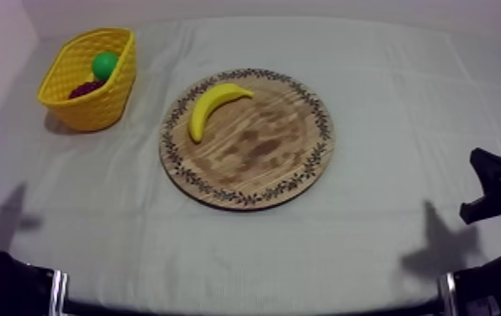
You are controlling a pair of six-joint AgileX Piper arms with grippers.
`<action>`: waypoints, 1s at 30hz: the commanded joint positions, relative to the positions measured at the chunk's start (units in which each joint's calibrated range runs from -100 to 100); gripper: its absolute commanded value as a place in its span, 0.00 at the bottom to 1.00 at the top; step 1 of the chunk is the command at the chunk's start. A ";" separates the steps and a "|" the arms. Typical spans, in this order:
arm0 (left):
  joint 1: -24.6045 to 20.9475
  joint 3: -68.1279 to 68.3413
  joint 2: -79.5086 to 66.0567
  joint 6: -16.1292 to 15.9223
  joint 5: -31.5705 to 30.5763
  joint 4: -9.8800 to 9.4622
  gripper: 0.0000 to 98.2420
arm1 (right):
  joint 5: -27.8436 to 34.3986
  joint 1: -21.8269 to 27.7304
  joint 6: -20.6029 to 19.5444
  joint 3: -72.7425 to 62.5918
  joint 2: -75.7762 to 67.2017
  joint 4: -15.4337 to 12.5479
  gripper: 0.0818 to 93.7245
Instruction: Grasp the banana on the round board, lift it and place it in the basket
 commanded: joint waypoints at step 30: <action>12.87 -45.72 43.81 -6.71 15.26 1.05 0.00 | -0.09 0.01 -0.02 -0.05 0.00 -0.01 0.00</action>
